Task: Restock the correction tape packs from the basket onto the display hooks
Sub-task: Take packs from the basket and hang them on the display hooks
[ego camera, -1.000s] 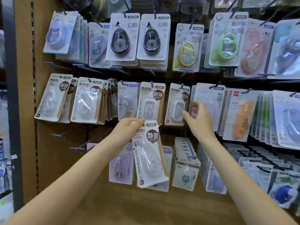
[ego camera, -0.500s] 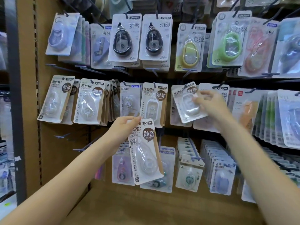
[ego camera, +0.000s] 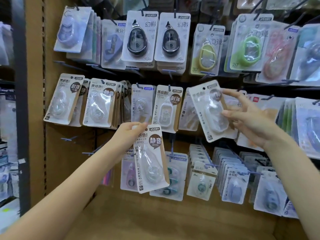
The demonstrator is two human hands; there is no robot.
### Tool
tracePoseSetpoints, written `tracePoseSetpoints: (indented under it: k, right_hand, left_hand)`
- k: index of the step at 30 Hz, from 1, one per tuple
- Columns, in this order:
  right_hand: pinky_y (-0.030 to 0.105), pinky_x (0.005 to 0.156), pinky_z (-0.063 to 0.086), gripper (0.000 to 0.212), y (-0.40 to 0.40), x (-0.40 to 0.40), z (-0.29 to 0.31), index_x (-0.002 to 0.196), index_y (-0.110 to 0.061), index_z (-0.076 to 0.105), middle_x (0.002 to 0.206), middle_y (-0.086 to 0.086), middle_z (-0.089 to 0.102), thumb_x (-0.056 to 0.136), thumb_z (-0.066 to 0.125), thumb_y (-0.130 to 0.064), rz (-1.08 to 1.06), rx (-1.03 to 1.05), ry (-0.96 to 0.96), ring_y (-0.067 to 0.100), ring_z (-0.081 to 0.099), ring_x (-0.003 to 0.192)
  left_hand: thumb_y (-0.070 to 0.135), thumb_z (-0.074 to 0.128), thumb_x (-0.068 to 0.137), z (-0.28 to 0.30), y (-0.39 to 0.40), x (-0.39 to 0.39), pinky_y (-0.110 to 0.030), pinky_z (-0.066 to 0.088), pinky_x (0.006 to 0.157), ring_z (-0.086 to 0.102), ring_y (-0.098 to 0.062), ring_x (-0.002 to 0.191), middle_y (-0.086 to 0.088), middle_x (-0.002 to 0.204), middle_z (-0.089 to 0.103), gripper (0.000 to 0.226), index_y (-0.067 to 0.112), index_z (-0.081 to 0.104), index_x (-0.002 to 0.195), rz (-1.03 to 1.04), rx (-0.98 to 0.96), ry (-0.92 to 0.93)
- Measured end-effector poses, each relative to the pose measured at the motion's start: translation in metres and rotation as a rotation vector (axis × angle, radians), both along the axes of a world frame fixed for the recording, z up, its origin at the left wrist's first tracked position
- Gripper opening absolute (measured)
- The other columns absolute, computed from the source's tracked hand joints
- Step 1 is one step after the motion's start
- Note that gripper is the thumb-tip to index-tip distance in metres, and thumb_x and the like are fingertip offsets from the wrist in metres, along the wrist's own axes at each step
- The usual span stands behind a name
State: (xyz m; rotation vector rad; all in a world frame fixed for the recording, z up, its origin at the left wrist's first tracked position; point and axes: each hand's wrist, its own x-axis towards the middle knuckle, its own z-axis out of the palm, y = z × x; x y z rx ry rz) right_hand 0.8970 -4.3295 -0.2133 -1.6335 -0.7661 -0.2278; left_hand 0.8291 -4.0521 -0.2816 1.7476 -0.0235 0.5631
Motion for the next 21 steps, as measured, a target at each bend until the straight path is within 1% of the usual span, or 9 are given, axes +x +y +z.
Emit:
tracePoseSetpoints:
  k: [3, 5, 7, 8, 10, 12, 15, 18, 21]
  right_hand:
    - [0.029, 0.065, 0.047, 0.046, 0.019, -0.008, -0.03, 0.123, -0.038, 0.048, 0.102, -0.001, 0.067, 0.089, 0.055, -0.007, -0.091, -0.091, -0.006, 0.014, 0.064, 0.079]
    - [0.025, 0.066, 0.048, 0.048, 0.036, -0.014, -0.05, 0.118, -0.038, 0.051, 0.115, -0.011, 0.061, 0.09, 0.049, 0.0, -0.041, -0.087, -0.06, 0.009, 0.061, 0.091]
    - [0.032, 0.086, 0.052, 0.051, 0.053, -0.013, -0.062, 0.121, -0.036, 0.052, 0.123, -0.019, 0.055, 0.09, 0.046, 0.004, 0.011, -0.066, -0.149, 0.008, 0.056, 0.112]
    - [0.031, 0.098, 0.047, 0.05, 0.062, -0.011, -0.063, 0.126, -0.031, 0.051, 0.127, -0.018, 0.052, 0.091, 0.046, 0.004, 0.017, -0.073, -0.206, 0.005, 0.051, 0.119]
    - [0.024, 0.108, 0.036, 0.051, 0.081, -0.005, -0.058, 0.135, -0.024, 0.044, 0.138, -0.011, 0.046, 0.092, 0.046, 0.003, 0.003, -0.077, -0.288, 0.0, 0.041, 0.128]
    - [0.018, 0.108, 0.03, 0.053, 0.1, 0.001, -0.046, 0.141, -0.025, 0.037, 0.144, -0.012, 0.038, 0.094, 0.045, 0.0, -0.021, -0.044, -0.32, -0.002, 0.033, 0.132]
    - [0.006, 0.101, 0.021, 0.054, 0.118, 0.01, -0.03, 0.145, -0.025, 0.029, 0.135, -0.015, 0.034, 0.097, 0.042, -0.005, -0.1, -0.048, -0.364, -0.008, 0.026, 0.125]
    - [0.019, 0.106, 0.02, 0.055, 0.125, 0.021, -0.024, 0.148, -0.024, 0.024, 0.145, -0.002, 0.034, 0.098, 0.041, -0.01, -0.168, -0.139, -0.324, 0.006, 0.029, 0.133]
    - [0.034, 0.113, 0.021, 0.055, 0.124, 0.024, -0.019, 0.149, -0.025, 0.021, 0.152, 0.004, 0.029, 0.098, 0.041, -0.015, -0.193, -0.226, -0.257, 0.018, 0.026, 0.139]
  left_hand:
    - [0.033, 0.05, 0.095, -0.004, 0.011, -0.006, -0.031, 0.05, 0.076, 0.067, -0.016, 0.073, -0.007, 0.084, 0.073, 0.031, 0.009, 0.068, 0.093, 0.009, 0.009, 0.01]
    - [0.032, 0.05, 0.094, -0.003, 0.017, -0.009, -0.029, 0.049, 0.073, 0.066, -0.015, 0.072, -0.006, 0.082, 0.073, 0.029, 0.009, 0.069, 0.093, 0.021, -0.008, 0.01]
    - [0.031, 0.051, 0.094, -0.001, 0.02, -0.011, -0.028, 0.048, 0.072, 0.065, -0.014, 0.07, -0.005, 0.08, 0.072, 0.028, 0.009, 0.068, 0.091, 0.03, -0.008, 0.001]
    - [0.03, 0.052, 0.094, 0.0, 0.021, -0.012, -0.029, 0.048, 0.073, 0.065, -0.014, 0.071, -0.005, 0.079, 0.071, 0.027, 0.009, 0.068, 0.089, 0.037, 0.005, -0.009]
    - [0.03, 0.055, 0.092, 0.003, 0.022, -0.015, -0.035, 0.049, 0.079, 0.064, -0.018, 0.075, -0.007, 0.08, 0.07, 0.026, 0.009, 0.068, 0.084, 0.062, 0.036, -0.033]
    - [0.03, 0.058, 0.09, 0.005, 0.022, -0.019, -0.04, 0.049, 0.081, 0.062, -0.023, 0.077, -0.012, 0.08, 0.068, 0.026, 0.009, 0.067, 0.08, 0.082, 0.056, -0.052]
    - [0.033, 0.059, 0.089, 0.005, 0.023, -0.024, -0.042, 0.046, 0.076, 0.057, -0.028, 0.077, -0.028, 0.091, 0.065, 0.027, 0.009, 0.067, 0.077, 0.11, 0.095, -0.064]
    - [0.034, 0.061, 0.087, 0.003, 0.026, -0.026, -0.05, 0.049, 0.084, 0.061, -0.042, 0.086, -0.028, 0.097, 0.065, 0.027, 0.009, 0.068, 0.08, 0.122, 0.092, -0.055]
    - [0.034, 0.064, 0.085, -0.001, 0.027, -0.025, -0.054, 0.048, 0.089, 0.063, -0.042, 0.088, -0.023, 0.094, 0.068, 0.025, 0.01, 0.069, 0.082, 0.121, 0.065, -0.05]
